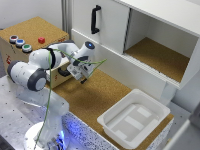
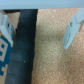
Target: Go towards the purple block and pick it up
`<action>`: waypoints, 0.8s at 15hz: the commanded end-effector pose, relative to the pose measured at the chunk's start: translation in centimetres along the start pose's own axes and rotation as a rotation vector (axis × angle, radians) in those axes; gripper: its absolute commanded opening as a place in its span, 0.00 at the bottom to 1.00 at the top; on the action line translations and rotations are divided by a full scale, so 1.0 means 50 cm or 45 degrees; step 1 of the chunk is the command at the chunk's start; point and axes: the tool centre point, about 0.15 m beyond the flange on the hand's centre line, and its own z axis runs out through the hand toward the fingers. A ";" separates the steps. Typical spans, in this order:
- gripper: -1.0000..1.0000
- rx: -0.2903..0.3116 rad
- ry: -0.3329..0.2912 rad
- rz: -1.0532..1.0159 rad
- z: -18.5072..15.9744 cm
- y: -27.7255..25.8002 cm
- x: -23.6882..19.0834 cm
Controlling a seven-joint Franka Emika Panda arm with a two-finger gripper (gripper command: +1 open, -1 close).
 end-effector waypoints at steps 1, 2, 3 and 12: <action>1.00 -0.164 0.108 -0.087 -0.094 -0.054 -0.019; 1.00 -0.200 0.150 -0.123 -0.127 -0.080 -0.014; 1.00 -0.221 0.184 -0.161 -0.155 -0.106 -0.009; 1.00 -0.140 0.226 -0.783 -0.232 -0.435 0.048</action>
